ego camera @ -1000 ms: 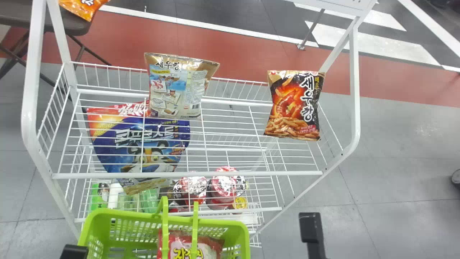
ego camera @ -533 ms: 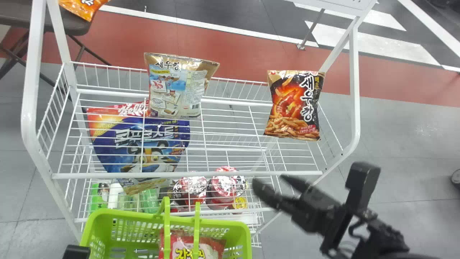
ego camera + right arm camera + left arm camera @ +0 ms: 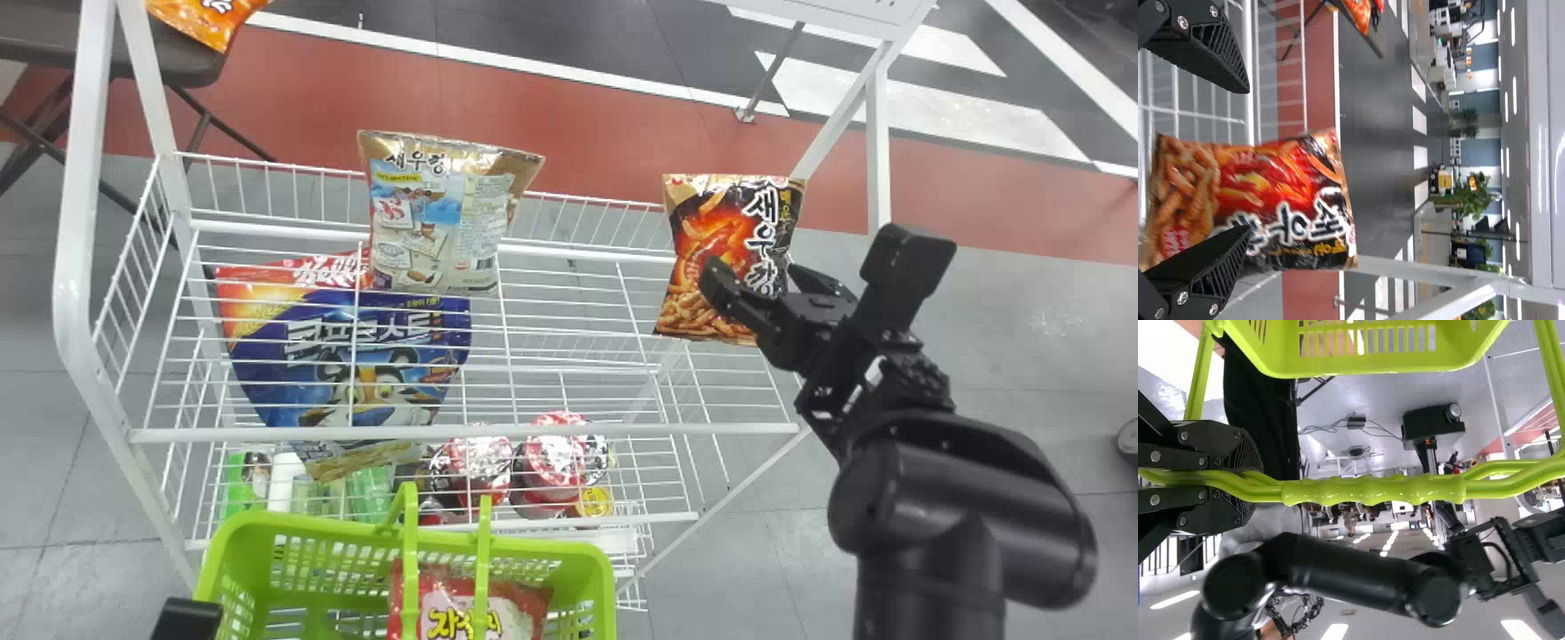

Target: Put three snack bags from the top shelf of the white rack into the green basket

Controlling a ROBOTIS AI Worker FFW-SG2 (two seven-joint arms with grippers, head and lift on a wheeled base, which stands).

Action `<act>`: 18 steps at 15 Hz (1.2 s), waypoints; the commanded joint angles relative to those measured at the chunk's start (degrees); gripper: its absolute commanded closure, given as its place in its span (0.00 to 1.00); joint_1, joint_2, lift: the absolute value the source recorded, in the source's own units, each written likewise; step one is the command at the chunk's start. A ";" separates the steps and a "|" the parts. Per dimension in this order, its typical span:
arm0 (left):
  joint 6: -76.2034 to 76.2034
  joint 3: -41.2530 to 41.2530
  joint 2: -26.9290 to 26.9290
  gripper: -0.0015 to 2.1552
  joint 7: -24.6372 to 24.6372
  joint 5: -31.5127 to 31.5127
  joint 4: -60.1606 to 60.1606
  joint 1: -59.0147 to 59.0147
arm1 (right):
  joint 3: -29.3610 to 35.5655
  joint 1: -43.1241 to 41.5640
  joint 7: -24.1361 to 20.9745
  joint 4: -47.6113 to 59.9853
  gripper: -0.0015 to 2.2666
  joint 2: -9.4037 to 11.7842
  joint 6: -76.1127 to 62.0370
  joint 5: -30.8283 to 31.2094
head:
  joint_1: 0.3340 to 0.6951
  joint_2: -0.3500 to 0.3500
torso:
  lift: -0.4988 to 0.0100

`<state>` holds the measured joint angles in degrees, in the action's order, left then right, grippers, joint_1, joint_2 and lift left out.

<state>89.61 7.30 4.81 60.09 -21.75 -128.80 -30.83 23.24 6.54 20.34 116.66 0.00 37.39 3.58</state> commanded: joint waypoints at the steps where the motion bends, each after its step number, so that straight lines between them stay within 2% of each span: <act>1: 0.42 -0.18 0.03 0.98 0.03 -0.04 -0.05 0.33 | 0.14 -5.31 -0.12 -6.27 0.04 0.09 0.02 2.66 | 1.00 0.00 | 0.98; 4: 0.42 -0.18 0.03 0.98 -0.06 -0.04 -0.05 0.60 | -0.12 -9.36 0.67 -11.81 0.05 2.11 2.83 3.37 | 1.00 0.00 | 0.98; 8: 0.42 -0.01 0.03 0.98 -0.32 -0.04 0.13 1.30 | -1.79 -13.93 0.84 -18.67 0.09 2.81 4.76 8.02 | 1.00 0.00 | 0.98; 9: 0.42 -0.01 0.03 0.98 -0.32 -0.04 0.39 1.47 | -2.23 -14.54 1.46 -19.98 0.18 3.34 5.12 8.90 | 1.00 0.00 | 0.98; 11: 0.42 -0.01 0.03 0.98 -0.59 -0.04 0.48 1.47 | -2.67 -14.63 1.72 -20.42 0.87 3.69 5.82 9.08 | 1.00 0.00 | 0.98; 12: 0.42 -0.01 0.03 0.98 -0.59 -0.13 0.57 1.47 | -2.76 -13.93 1.90 -20.16 0.96 3.78 6.00 8.46 | 1.00 0.00 | 0.98; 13: 0.42 -0.01 0.03 0.98 -0.59 -0.13 0.66 1.39 | -2.76 -12.34 1.90 -19.28 0.99 3.69 4.59 7.85 | 1.00 0.00 | 0.98; 18: 0.42 0.26 -0.06 0.98 -1.64 -0.04 0.66 1.65 | -1.71 -2.94 1.99 -6.98 0.99 3.25 3.01 1.96 | 1.00 0.00 | 0.98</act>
<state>89.61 7.45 4.77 58.49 -21.80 -128.15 -29.29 21.15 0.60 22.32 105.72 3.34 40.52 7.47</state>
